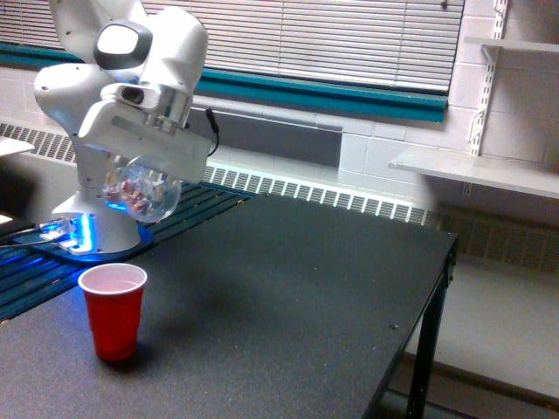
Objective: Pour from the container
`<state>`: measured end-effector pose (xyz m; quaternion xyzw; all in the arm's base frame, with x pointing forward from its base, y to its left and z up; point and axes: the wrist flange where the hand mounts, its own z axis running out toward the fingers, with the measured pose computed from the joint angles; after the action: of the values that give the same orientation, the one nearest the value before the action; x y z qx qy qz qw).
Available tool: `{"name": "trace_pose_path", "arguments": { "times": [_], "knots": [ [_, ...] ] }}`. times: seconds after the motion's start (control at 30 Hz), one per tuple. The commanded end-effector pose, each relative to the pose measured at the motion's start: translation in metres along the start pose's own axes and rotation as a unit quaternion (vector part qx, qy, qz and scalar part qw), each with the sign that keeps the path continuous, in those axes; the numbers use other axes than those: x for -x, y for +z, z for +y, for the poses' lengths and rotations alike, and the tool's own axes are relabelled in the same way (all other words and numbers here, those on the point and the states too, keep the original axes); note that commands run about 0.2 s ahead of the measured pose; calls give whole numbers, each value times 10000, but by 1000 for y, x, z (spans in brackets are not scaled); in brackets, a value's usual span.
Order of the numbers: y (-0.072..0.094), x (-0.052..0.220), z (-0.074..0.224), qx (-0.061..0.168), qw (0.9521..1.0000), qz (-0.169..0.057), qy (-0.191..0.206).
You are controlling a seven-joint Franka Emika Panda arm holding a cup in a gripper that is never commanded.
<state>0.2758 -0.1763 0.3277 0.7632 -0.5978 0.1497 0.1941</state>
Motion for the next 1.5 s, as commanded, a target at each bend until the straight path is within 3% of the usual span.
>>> {"name": "trace_pose_path", "arguments": {
  "times": [0.03,0.43,1.5],
  "knots": [
    [12,8,15,258,9994,-113,211],
    [23,11,26,540,9978,-286,269],
    [62,5,3,1085,9925,-564,92]
  ]
}}
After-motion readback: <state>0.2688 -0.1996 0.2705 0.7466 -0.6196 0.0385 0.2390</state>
